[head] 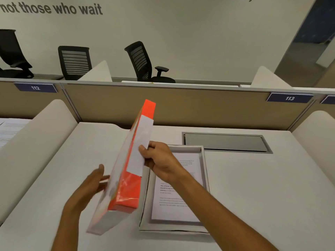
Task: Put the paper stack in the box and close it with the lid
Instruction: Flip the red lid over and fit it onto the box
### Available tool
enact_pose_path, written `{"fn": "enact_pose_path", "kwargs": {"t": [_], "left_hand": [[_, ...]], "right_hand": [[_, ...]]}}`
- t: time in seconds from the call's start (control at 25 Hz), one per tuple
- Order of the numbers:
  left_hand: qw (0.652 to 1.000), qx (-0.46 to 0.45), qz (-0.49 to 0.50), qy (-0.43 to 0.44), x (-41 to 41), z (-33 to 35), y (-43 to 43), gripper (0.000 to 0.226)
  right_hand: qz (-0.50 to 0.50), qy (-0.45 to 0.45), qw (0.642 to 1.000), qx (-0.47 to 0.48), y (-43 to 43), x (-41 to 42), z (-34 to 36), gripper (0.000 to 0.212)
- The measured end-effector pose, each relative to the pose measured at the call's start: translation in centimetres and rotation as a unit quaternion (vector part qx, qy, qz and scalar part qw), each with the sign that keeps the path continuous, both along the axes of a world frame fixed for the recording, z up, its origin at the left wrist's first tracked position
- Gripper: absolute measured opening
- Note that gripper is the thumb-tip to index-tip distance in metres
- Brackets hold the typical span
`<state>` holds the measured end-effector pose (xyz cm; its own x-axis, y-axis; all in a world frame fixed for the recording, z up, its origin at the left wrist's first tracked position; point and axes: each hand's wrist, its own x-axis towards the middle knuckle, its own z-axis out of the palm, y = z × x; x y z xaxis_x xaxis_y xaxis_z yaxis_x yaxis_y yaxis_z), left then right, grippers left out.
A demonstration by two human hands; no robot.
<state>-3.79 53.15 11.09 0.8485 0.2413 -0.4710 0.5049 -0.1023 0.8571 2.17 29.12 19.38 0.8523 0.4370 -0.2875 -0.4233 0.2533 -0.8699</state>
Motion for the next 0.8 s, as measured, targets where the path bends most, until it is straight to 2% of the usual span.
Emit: {"fn": "enact_pose_path", "kwargs": {"t": [0.08, 0.28, 0.4, 0.56, 0.64, 0.72, 0.8], "left_hand": [[0.996, -0.088, -0.006, 0.02, 0.0, -2.2, -0.4, 0.065], [0.98, -0.196, 0.025, 0.023, 0.7, -5.5, -4.1, 0.056], [0.976, -0.213, 0.013, 0.046, 0.6, -6.5, -7.3, 0.059], [0.964, -0.262, 0.034, 0.031, 0.0, -6.5, -8.2, 0.047], [0.971, -0.234, 0.045, -0.01, 0.1, -6.5, -7.9, 0.035], [0.983, -0.17, 0.053, -0.043, 0.3, -6.2, -8.3, 0.024], [0.993, -0.088, 0.031, -0.071, 0.6, -6.0, -9.6, 0.024]], "right_hand": [[-0.004, 0.011, 0.999, 0.041, -3.8, -0.3, -0.6, 0.03], [-0.018, 0.044, 0.998, 0.048, -12.8, -1.2, -2.8, 0.035], [-0.022, 0.057, 0.995, 0.076, -14.6, -2.0, -3.9, 0.039], [-0.036, 0.037, 0.996, 0.074, -16.4, -2.2, -4.5, 0.041], [-0.049, 0.021, 0.998, 0.033, -17.6, -2.3, -5.0, 0.037], [-0.075, 0.004, 0.996, -0.051, -18.3, -2.6, -5.9, 0.036], [-0.093, -0.016, 0.982, -0.162, -18.5, -3.2, -7.3, 0.048]]}}
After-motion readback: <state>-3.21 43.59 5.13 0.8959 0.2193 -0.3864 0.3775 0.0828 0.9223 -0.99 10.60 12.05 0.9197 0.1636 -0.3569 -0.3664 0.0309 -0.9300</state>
